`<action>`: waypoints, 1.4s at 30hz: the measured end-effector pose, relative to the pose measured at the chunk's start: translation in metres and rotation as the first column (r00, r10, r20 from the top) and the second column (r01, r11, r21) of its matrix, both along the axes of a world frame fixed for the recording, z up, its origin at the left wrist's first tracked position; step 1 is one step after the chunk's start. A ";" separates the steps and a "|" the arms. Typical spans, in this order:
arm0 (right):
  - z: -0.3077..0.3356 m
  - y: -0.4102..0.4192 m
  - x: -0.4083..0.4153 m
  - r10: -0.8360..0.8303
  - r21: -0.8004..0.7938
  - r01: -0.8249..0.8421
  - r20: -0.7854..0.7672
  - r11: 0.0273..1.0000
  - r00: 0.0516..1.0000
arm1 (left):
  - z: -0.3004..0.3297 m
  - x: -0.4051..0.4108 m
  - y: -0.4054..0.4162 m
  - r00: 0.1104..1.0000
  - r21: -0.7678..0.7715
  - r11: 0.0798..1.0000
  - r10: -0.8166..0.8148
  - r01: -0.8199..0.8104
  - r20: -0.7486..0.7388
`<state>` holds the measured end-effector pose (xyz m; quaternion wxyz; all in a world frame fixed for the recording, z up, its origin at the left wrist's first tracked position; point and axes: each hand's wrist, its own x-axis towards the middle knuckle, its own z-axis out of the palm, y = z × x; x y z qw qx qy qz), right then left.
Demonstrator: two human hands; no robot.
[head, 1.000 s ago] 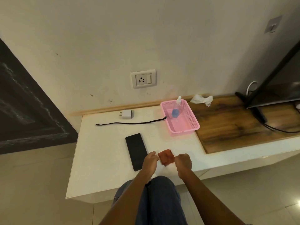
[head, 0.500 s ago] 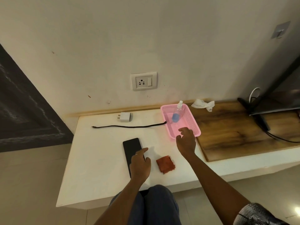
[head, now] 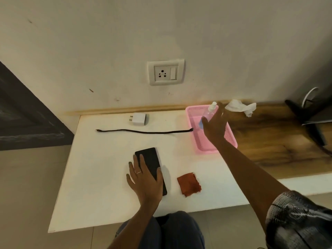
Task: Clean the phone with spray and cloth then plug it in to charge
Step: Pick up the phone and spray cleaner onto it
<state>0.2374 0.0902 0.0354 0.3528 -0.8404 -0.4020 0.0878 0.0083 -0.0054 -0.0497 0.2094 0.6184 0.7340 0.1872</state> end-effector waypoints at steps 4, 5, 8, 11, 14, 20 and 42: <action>-0.011 0.014 0.004 0.040 0.060 -0.040 -0.002 0.997 0.999 | -0.009 0.000 0.003 0.995 -0.032 0.996 0.081 -0.079 0.058; -0.012 0.016 0.005 0.044 0.078 -0.043 -0.008 0.996 0.999 | -0.010 0.000 0.003 0.994 -0.031 0.996 0.088 -0.087 0.060; -0.019 0.020 0.006 0.032 0.131 -0.026 -0.043 0.991 0.999 | -0.010 0.001 0.003 0.990 -0.039 0.992 0.123 -0.121 0.062; -0.023 0.022 0.007 0.002 0.173 0.013 -0.087 0.985 0.996 | -0.006 0.000 0.003 0.977 -0.054 0.980 0.197 -0.193 0.078; -0.023 0.022 0.007 -0.044 0.178 0.068 -0.139 0.982 0.989 | -0.003 -0.003 0.002 0.963 -0.082 0.963 0.262 -0.256 0.067; -0.014 0.000 0.002 -0.095 0.246 0.118 -0.102 0.962 0.990 | 0.006 -0.005 0.004 0.948 -0.235 0.934 0.298 -0.267 0.108; 0.049 -0.108 -0.113 0.181 0.404 -0.127 -0.099 0.906 0.978 | 0.063 -0.071 -0.011 0.498 -0.483 0.874 0.395 0.055 0.772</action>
